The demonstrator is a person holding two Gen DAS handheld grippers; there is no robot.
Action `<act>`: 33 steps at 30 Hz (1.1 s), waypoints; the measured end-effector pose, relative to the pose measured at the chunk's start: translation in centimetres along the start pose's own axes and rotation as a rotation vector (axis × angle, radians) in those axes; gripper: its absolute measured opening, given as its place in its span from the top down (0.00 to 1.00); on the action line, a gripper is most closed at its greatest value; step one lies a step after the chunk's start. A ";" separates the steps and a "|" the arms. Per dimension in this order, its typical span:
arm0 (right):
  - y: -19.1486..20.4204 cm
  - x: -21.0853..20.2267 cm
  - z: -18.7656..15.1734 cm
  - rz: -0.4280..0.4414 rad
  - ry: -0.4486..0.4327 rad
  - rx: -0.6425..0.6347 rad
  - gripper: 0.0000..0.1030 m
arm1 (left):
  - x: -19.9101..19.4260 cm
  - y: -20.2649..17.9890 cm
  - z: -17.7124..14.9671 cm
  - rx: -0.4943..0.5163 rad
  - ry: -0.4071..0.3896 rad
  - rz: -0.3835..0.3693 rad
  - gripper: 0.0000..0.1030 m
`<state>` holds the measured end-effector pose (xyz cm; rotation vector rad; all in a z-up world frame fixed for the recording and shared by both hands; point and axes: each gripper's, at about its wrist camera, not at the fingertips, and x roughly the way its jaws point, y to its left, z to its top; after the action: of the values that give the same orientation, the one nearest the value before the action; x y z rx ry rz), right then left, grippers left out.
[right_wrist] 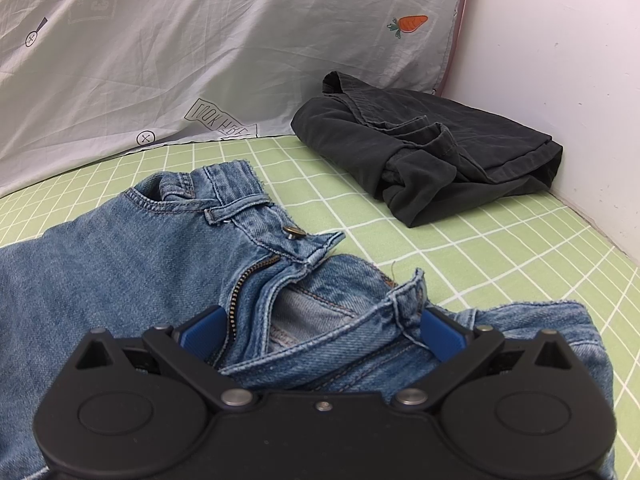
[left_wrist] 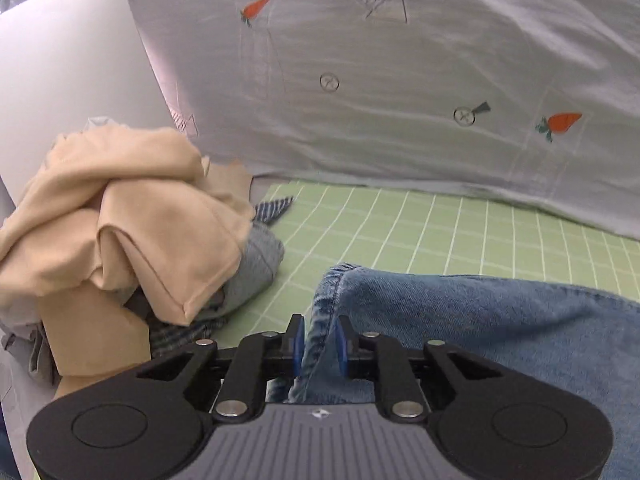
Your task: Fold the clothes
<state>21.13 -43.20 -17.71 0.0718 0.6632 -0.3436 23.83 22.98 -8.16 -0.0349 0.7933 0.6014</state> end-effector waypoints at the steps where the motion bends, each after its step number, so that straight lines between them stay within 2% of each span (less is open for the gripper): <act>1: 0.0 0.0 0.0 0.000 0.000 0.000 0.00 | 0.0 0.2 -0.6 -0.015 0.016 -0.008 0.78; 3: 0.1 0.0 0.0 -0.003 0.000 -0.001 0.00 | -0.4 0.1 -1.6 -0.030 0.030 -0.038 0.66; 6: 0.2 -0.1 0.1 -0.008 0.000 -0.005 0.00 | -1.2 -1.5 -3.4 0.026 0.053 -0.089 0.59; 10: 1.0 0.0 1.8 0.006 0.078 -0.014 0.00 | -1.2 -4.2 -5.0 0.146 0.073 -0.111 0.51; 12: 2.2 -0.8 3.4 0.043 0.031 -0.047 0.00 | -0.9 -5.1 -5.2 0.171 0.092 -0.115 0.44; 15: 5.0 -1.2 5.9 0.137 -0.035 -0.133 0.00 | 0.1 -5.5 -5.0 0.142 0.143 -0.133 0.42; 21: 10.9 3.8 7.5 0.141 0.037 -0.356 0.00 | 2.1 -5.9 -4.6 0.090 0.190 -0.109 0.41; 23: 11.5 5.2 7.8 0.114 0.057 -0.344 0.00 | 2.6 -6.0 -4.5 0.087 0.198 -0.102 0.41; 25: 11.6 5.8 8.1 0.067 0.040 -0.359 0.00 | 2.9 -5.9 -4.5 0.087 0.201 -0.096 0.37; 30: 11.8 7.3 8.8 -0.052 -0.001 -0.394 0.00 | 3.3 -5.6 -4.4 0.099 0.201 -0.075 0.21; 33: 10.2 9.8 9.9 -0.148 0.011 -0.339 0.00 | 3.6 -5.3 -4.2 0.087 0.211 -0.069 0.16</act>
<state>37.60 -38.16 -16.36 -0.2994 0.7318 -0.3687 25.77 19.29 -14.58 -0.0461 1.0182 0.5021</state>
